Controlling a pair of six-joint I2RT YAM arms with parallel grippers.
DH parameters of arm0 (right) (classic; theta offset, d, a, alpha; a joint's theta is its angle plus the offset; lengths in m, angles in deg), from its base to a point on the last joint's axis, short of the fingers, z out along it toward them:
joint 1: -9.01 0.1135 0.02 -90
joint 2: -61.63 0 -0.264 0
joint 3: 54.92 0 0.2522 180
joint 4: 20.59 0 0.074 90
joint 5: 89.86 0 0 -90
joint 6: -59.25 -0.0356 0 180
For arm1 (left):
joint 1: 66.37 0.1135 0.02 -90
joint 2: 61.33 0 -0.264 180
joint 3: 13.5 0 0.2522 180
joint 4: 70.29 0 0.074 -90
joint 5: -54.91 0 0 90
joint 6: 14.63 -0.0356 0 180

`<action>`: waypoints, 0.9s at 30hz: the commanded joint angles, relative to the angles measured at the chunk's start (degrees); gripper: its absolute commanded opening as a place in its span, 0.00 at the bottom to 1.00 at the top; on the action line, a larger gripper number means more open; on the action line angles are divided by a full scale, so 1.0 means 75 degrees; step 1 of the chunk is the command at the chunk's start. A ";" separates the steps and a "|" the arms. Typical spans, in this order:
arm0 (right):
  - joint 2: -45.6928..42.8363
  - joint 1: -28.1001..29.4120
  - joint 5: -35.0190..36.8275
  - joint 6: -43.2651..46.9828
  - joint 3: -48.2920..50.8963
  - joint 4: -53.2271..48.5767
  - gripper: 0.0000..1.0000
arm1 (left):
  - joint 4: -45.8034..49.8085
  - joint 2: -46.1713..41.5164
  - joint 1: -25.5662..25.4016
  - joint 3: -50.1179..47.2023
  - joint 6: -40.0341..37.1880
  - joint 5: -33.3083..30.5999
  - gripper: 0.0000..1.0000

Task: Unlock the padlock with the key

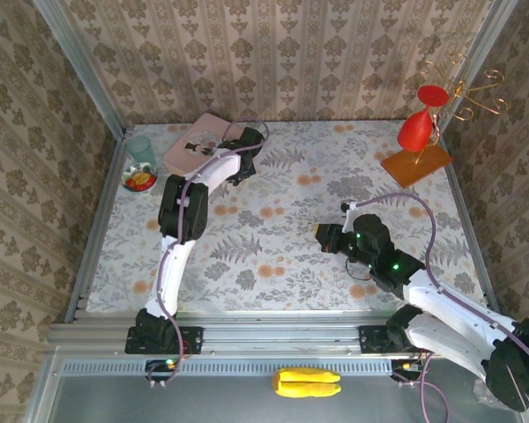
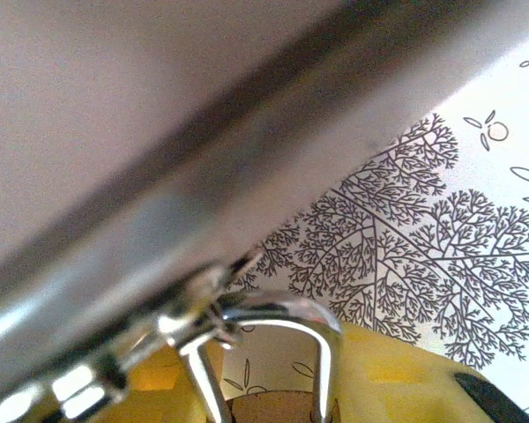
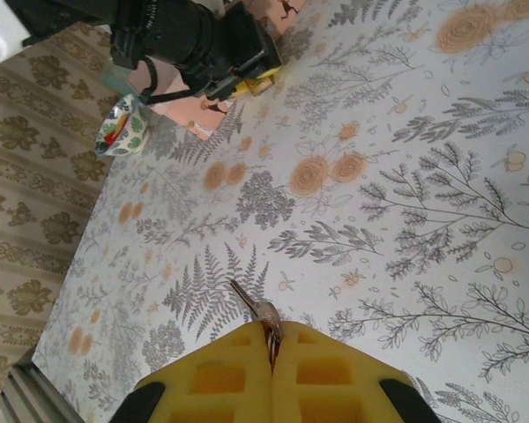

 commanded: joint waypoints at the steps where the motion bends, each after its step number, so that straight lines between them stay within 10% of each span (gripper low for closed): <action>1: 0.0185 -0.0138 0.0154 -0.0380 -0.0285 -0.0556 0.00 | -0.0606 -0.0414 -0.0247 -0.0755 -0.0359 0.0177 0.22; 27: -0.0176 -0.0381 0.0306 -0.2112 0.0055 -0.1236 0.00 | -0.2014 -0.4159 -0.2887 -0.5560 -0.0225 0.0454 0.15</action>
